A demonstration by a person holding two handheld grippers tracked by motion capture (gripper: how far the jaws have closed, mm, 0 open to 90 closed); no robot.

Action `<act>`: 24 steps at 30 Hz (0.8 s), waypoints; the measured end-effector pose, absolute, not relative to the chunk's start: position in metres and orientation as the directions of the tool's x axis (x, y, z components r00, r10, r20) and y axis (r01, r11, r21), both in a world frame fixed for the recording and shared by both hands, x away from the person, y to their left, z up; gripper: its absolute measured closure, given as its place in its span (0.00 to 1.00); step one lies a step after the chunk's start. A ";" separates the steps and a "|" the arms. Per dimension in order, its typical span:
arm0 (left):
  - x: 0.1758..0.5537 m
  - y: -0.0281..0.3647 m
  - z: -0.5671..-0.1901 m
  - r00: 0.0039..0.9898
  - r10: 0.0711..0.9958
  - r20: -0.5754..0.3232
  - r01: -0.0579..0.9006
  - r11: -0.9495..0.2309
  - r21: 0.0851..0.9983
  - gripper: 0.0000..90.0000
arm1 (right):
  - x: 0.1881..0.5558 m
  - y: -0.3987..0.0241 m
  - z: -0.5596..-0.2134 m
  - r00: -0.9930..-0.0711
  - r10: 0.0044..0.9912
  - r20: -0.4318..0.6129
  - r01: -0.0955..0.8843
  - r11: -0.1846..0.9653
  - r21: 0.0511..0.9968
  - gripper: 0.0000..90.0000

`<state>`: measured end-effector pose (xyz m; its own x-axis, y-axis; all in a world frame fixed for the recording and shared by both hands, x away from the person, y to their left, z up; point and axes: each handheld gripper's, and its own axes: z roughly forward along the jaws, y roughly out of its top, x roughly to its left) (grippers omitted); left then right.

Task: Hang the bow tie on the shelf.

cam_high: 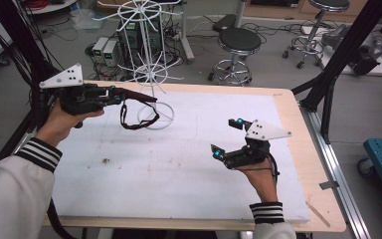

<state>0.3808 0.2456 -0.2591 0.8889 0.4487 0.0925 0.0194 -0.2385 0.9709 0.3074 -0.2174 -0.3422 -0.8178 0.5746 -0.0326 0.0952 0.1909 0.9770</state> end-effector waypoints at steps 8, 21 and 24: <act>0.394 0.250 -0.255 0.880 0.465 0.098 0.025 -0.251 0.968 0.91 | 0.295 -0.236 -0.357 -0.779 0.627 -0.009 0.102 0.141 0.985 0.01; 0.418 0.239 -0.250 0.880 0.458 0.128 0.023 -0.310 0.950 0.91 | 0.282 -0.256 -0.377 -0.742 0.670 0.022 0.101 0.080 0.992 0.01; 0.423 0.237 -0.253 0.879 0.458 0.131 0.019 -0.308 0.951 0.91 | 0.279 -0.260 -0.382 -0.729 0.684 0.020 0.097 0.073 0.993 0.01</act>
